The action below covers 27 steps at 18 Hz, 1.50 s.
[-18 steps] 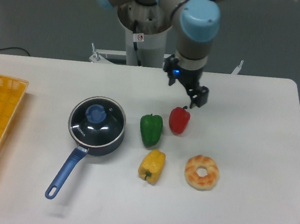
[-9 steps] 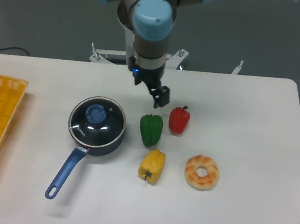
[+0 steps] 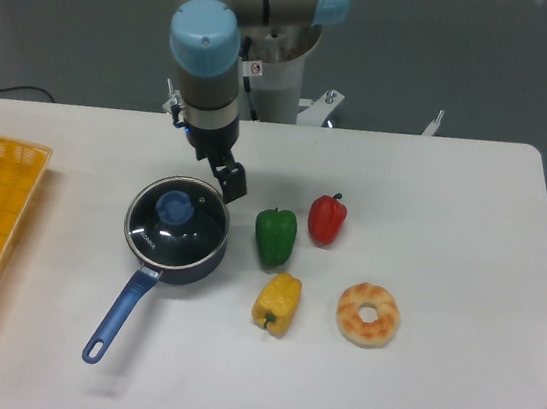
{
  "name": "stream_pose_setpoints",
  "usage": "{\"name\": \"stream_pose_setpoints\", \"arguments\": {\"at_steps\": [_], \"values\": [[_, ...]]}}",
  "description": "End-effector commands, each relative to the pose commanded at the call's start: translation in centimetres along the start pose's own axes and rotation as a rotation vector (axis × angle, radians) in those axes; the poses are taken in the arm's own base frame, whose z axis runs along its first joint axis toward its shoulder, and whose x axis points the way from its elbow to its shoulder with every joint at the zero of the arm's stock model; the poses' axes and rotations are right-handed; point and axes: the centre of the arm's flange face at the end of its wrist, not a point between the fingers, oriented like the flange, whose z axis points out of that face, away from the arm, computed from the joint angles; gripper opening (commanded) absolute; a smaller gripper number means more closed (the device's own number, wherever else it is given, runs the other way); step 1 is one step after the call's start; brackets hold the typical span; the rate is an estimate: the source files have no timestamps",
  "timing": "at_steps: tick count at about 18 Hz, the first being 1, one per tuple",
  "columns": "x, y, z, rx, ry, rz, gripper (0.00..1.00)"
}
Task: Open the lid
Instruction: 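Move the open gripper over the blue knob of the saucepan lid, then lower the gripper onto the blue lid knob and close on it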
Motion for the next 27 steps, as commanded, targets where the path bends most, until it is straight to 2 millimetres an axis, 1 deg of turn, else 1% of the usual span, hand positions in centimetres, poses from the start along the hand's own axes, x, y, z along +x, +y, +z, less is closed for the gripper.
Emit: {"name": "stream_pose_setpoints", "arguments": {"at_steps": [2,4,7,10,14,22,24,27], "values": [[0.3,-1.4,0.8,-0.008,0.012,0.025,1.00],[-0.1,-1.8,1.5,-0.014,0.022,0.029,0.99],[-1.1,-2.3,1.6,-0.016,0.013,0.022,0.99],[-0.8,-3.1,1.8,-0.027,0.010,0.019,0.99],[-1.0,-3.2,2.1,-0.035,0.010,0.014,0.99],[-1.9,-3.9,2.7,-0.038,0.011,-0.010,0.99],[-1.6,-4.6,2.7,-0.036,0.005,0.003,0.99],[-1.7,-4.9,3.1,-0.038,0.009,0.008,0.99]]}}
